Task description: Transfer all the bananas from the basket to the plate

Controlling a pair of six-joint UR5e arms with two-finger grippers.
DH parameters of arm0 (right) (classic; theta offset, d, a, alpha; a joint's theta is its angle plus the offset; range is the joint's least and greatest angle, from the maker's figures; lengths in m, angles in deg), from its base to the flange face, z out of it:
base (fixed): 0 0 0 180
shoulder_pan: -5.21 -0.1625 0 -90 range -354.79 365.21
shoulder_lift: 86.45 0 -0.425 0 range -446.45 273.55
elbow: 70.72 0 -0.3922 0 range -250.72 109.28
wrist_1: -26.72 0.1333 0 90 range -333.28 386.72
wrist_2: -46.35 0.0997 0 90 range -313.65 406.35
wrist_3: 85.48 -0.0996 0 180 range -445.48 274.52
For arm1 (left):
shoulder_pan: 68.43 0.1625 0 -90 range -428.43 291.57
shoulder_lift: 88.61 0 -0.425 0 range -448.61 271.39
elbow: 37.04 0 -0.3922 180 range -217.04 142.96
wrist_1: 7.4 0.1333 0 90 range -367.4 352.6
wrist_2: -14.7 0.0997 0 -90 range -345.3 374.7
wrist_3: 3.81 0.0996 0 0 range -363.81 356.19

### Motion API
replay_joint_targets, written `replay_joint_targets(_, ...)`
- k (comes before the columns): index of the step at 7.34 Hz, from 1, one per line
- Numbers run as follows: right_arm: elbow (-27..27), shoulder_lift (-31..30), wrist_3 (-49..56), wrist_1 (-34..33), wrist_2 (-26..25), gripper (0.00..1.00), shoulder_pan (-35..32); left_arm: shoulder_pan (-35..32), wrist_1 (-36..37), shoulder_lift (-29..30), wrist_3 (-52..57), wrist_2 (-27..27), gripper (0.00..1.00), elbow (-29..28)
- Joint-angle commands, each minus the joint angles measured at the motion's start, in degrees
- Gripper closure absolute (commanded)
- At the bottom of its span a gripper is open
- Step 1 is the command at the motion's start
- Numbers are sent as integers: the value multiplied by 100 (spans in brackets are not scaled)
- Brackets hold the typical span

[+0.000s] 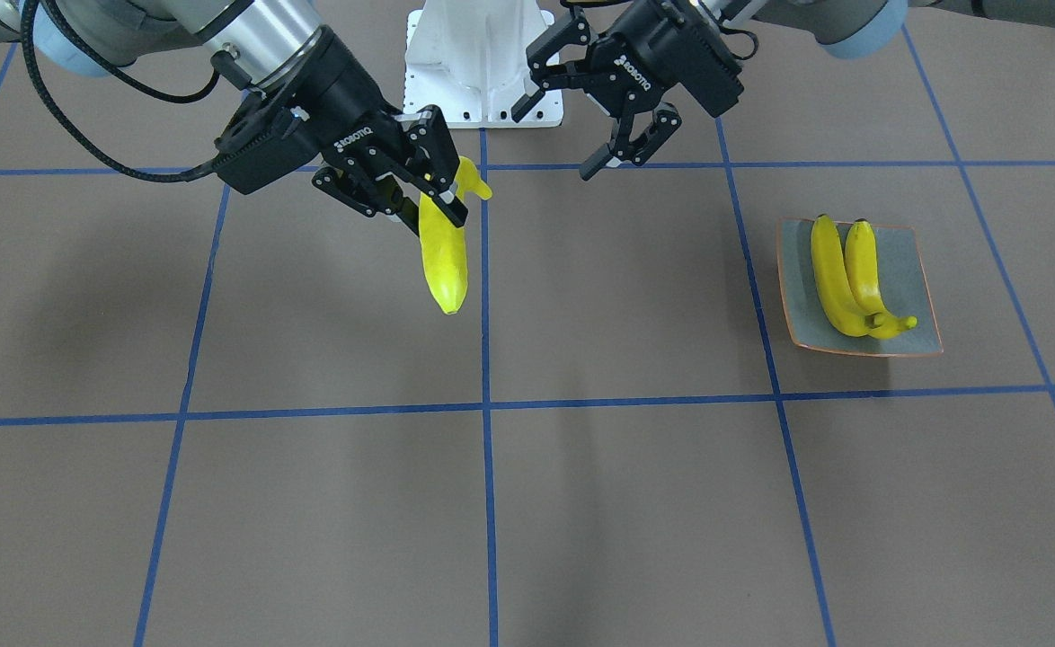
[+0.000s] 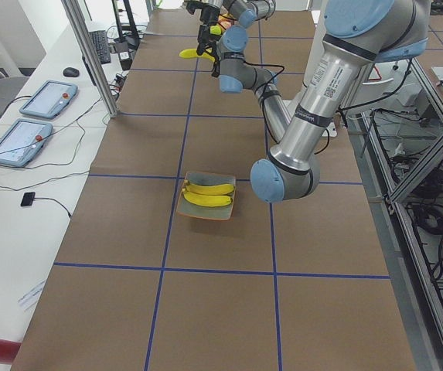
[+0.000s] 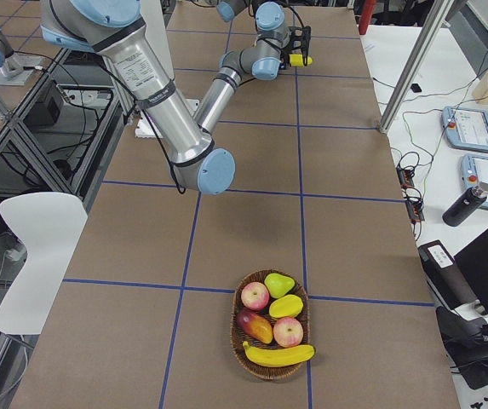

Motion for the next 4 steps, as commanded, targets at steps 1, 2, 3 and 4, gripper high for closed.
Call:
replay_joint_targets(1,208,27,-7,20,4,100,89,121,-43,71,2,0,0,1)
replay_joint_targets(2,244,53,-16,89,4,100,142,191,-183,80,2,0,0,-8)
replay_joint_targets(3,253,53,-103,186,4,100,168,209,-306,89,-6,0,0,-34)
replay_joint_targets(4,253,53,-112,213,4,100,238,236,-325,80,-6,9,0,-43)
